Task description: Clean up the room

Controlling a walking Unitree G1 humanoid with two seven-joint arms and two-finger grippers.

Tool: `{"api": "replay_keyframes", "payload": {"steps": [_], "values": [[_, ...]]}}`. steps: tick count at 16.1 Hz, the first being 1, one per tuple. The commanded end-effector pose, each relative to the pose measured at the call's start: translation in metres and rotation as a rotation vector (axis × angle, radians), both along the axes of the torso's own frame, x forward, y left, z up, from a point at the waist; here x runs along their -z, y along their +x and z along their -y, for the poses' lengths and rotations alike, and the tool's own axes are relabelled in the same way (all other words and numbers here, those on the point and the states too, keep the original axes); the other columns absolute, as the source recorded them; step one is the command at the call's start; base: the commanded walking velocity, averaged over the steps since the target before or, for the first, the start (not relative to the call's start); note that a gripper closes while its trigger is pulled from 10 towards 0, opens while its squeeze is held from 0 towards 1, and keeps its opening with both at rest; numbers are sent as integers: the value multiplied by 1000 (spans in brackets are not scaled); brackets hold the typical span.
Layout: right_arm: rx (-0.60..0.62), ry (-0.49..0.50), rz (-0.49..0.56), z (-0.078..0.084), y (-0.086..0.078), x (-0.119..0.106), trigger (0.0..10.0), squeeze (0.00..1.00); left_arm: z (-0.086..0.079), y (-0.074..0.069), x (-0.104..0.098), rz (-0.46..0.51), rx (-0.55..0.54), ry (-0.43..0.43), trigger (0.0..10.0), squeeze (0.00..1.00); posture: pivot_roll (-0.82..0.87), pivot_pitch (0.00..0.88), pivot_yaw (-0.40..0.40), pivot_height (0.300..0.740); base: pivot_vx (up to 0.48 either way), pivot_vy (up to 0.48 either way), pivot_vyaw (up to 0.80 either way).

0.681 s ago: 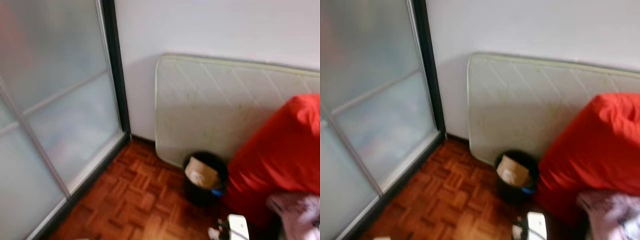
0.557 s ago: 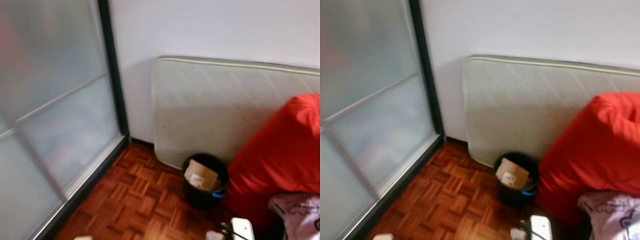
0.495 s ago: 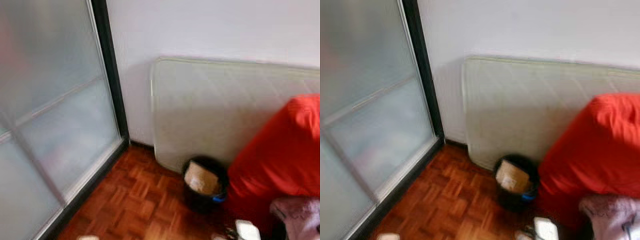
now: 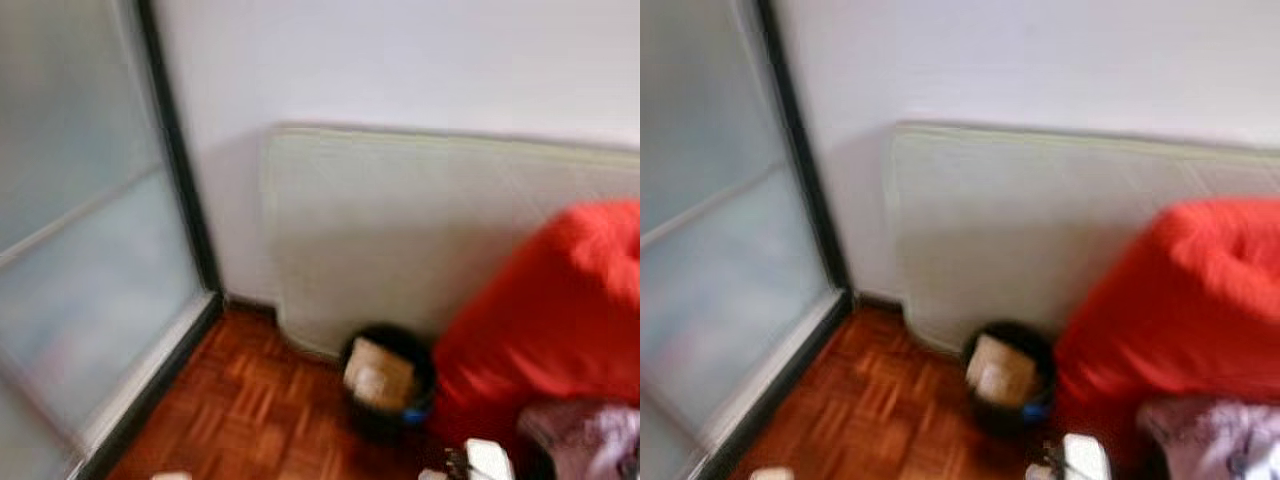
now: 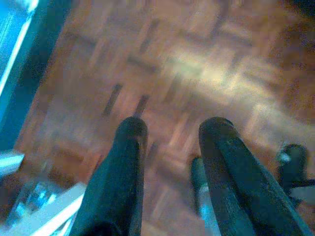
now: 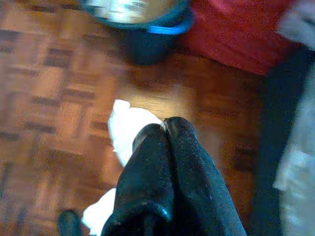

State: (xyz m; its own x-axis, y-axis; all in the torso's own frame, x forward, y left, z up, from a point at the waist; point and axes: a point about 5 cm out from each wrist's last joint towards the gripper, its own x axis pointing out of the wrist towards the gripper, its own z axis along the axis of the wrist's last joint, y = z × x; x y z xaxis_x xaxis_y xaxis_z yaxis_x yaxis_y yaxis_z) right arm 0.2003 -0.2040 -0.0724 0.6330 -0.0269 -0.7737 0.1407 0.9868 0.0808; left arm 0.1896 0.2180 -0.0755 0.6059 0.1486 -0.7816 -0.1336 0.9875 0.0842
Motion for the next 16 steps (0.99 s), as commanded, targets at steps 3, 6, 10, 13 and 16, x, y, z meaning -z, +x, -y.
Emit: {"api": "replay_keyframes", "payload": {"steps": [3,6,10,13,16], "values": [[-7,8,33,-4,9,-4,10000,0,-8,-3,0,-11,-6,19,10000,0,-2,0,-16,740,304,0,0],[-17,5,39,-4,9,-5,10000,0,-7,-3,0,-11,-6,18,10000,0,-3,0,-16,740,309,0,0],[-40,-17,52,-3,11,-6,10000,0,-7,-3,0,-12,-4,17,10000,0,-3,0,-18,740,310,0,383],[-21,-10,54,-3,10,-6,10000,0,-7,-4,0,-12,-6,14,10000,0,-7,0,-16,740,311,0,0],[-10,-9,57,-3,9,-5,10000,0,-7,-4,1,-13,-2,14,10000,0,-8,0,-15,740,312,0,0]]}}
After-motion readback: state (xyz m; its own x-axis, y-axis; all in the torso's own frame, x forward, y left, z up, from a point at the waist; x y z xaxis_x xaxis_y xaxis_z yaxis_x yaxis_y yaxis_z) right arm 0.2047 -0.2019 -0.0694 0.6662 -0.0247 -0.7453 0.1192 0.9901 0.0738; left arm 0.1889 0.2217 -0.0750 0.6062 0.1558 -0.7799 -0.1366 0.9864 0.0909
